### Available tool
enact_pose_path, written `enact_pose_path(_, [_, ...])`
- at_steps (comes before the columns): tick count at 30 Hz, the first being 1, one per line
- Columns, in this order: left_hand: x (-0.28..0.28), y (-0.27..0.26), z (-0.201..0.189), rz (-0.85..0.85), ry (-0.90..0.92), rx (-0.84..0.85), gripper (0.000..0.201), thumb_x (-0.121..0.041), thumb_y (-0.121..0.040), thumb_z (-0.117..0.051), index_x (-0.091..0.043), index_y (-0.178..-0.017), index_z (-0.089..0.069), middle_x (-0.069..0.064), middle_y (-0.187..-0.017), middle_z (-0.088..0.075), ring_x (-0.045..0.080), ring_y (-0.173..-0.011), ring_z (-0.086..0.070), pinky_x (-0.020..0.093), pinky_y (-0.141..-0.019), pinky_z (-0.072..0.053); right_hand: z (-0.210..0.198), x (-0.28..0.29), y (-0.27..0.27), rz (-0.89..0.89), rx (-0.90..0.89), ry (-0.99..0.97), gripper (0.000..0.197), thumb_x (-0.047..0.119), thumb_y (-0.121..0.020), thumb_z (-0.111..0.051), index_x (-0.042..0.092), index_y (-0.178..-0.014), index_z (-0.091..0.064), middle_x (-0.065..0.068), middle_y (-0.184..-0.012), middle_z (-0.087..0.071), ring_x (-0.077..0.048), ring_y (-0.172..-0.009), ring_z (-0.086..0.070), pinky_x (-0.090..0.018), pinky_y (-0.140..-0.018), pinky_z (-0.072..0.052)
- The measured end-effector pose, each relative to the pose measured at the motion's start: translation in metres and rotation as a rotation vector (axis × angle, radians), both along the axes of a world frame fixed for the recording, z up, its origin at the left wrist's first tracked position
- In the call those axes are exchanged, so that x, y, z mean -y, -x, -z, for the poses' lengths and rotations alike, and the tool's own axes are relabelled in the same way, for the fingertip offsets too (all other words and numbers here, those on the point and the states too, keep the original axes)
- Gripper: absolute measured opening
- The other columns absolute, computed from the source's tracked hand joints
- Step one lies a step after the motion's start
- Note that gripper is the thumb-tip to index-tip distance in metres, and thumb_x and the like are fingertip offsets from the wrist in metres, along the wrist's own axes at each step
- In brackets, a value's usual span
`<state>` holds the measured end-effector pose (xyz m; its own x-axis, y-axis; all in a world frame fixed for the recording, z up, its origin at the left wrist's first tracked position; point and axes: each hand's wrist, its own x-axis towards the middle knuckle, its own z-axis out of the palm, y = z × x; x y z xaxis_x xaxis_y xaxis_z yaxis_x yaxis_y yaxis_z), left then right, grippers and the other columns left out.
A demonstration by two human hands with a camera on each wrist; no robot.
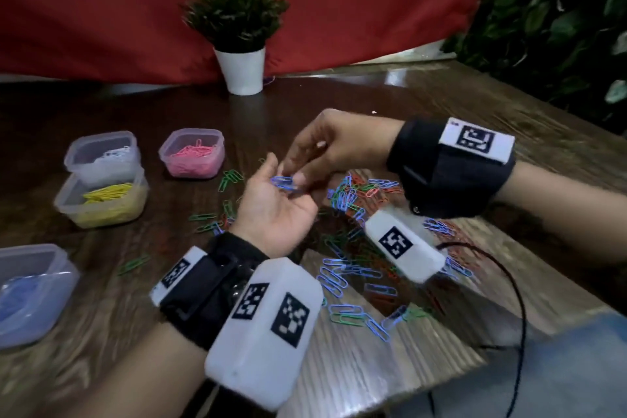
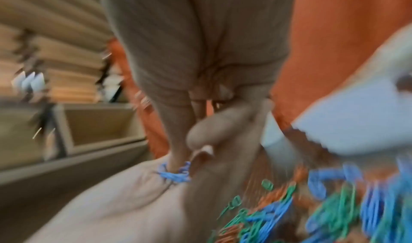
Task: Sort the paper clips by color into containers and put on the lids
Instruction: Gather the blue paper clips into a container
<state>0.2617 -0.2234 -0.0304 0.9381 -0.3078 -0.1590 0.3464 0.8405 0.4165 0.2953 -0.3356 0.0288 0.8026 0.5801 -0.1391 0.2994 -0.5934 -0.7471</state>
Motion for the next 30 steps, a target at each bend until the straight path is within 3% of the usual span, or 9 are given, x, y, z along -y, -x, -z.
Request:
enact_pose_path(1, [0.0,0.0,0.0,-0.019,0.039,-0.019,0.062,-0.031,-0.102,-0.023,0.002,-0.073,-0.066,0.014,-0.062,-0.067,0.02,-0.051,-0.066,0.03,-0.049,-0.056,-0.005,0.007,0.001,0.049,0.058,-0.032,0.014,0.004,-0.081,-0.066,0.006,-0.095,-0.066,-0.025,-0.082,-0.065,-0.007,-0.056,-0.053,-0.013,-0.048,-0.043])
enact_pose_path(4, [-0.008,-0.006,0.003,-0.074,0.103,-0.141,0.05,-0.025,-0.101,-0.026,0.004,-0.079,-0.06,0.016,-0.066,-0.067,0.027,-0.053,-0.067,0.031,-0.051,-0.056,-0.007,0.053,-0.011,0.237,0.173,-0.046,0.015,-0.001,-0.082,-0.063,0.014,-0.079,-0.064,0.006,-0.059,-0.06,0.001,-0.047,-0.046,-0.01,-0.041,-0.033])
enact_pose_path(6, [-0.014,-0.01,0.009,-0.118,0.144,-0.236,0.051,-0.024,-0.099,-0.03,-0.001,-0.063,-0.057,0.007,-0.052,-0.056,0.018,-0.04,-0.057,0.017,-0.04,-0.048,0.008,0.075,-0.017,0.233,0.193,0.3,0.022,-0.005,-0.081,-0.059,0.015,-0.078,-0.068,0.002,-0.064,-0.065,-0.003,-0.053,-0.049,-0.014,-0.045,-0.036])
enact_pose_path(8, [-0.017,-0.012,0.012,-0.109,0.18,-0.274,0.05,-0.025,-0.096,-0.033,-0.007,-0.053,-0.049,-0.001,-0.045,-0.039,0.009,-0.034,-0.042,0.009,-0.035,-0.034,0.032,0.084,-0.022,0.146,0.208,0.595,0.02,0.002,-0.078,-0.066,0.012,-0.093,-0.073,-0.004,-0.083,-0.068,-0.008,-0.072,-0.055,-0.016,-0.057,-0.039])
enact_pose_path(17, [-0.019,-0.013,0.012,-0.107,0.205,-0.246,0.05,-0.031,-0.096,-0.034,-0.006,-0.057,-0.051,-0.001,-0.052,-0.042,0.01,-0.039,-0.043,0.01,-0.042,-0.038,0.058,0.079,-0.039,0.086,0.211,0.653,0.015,0.012,-0.081,-0.068,0.007,-0.095,-0.069,0.001,-0.082,-0.058,-0.013,-0.08,-0.051,-0.021,-0.062,-0.036])
enact_pose_path(20, [-0.018,-0.014,0.01,-0.131,0.184,-0.262,0.048,-0.032,-0.097,-0.032,-0.006,-0.062,-0.051,0.001,-0.055,-0.046,0.013,-0.038,-0.049,0.011,-0.044,-0.041,0.057,0.081,-0.041,0.14,0.137,0.555,0.002,0.012,-0.088,-0.058,0.012,-0.087,-0.059,0.001,-0.074,-0.052,-0.015,-0.077,-0.049,-0.023,-0.068,-0.037])
enact_pose_path(23, [-0.019,-0.015,0.009,-0.179,0.118,-0.256,0.047,-0.033,-0.099,-0.027,-0.006,-0.072,-0.054,0.005,-0.066,-0.058,0.019,-0.045,-0.061,0.017,-0.05,-0.045,0.045,0.081,-0.037,0.249,-0.038,0.241,0.021,0.003,-0.091,-0.051,0.016,-0.075,-0.051,-0.003,-0.067,-0.048,-0.007,-0.051,-0.044,-0.018,-0.045,-0.037])
enact_pose_path(26, [-0.023,-0.013,0.007,-0.189,0.125,-0.268,0.049,-0.032,-0.1,-0.023,-0.003,-0.079,-0.057,0.01,-0.065,-0.066,0.022,-0.055,-0.067,0.023,-0.06,-0.047,0.032,0.067,-0.032,0.242,-0.115,0.031,0.022,-0.008,-0.09,-0.047,0.012,-0.081,-0.052,-0.007,-0.063,-0.047,0.0,-0.036,-0.041,-0.012,-0.035,-0.032])
enact_pose_path(30, [-0.03,-0.004,0.004,-0.206,0.172,-0.356,0.039,-0.024,-0.097,-0.031,-0.006,-0.069,-0.05,0.006,-0.05,-0.056,0.019,-0.049,-0.057,0.016,-0.048,-0.041,0.007,0.002,-0.045,0.17,-0.03,-0.047,0.016,-0.003,-0.091,-0.049,0.01,-0.097,-0.055,-0.003,-0.068,-0.052,0.002,-0.039,-0.047,-0.011,-0.034,-0.032])
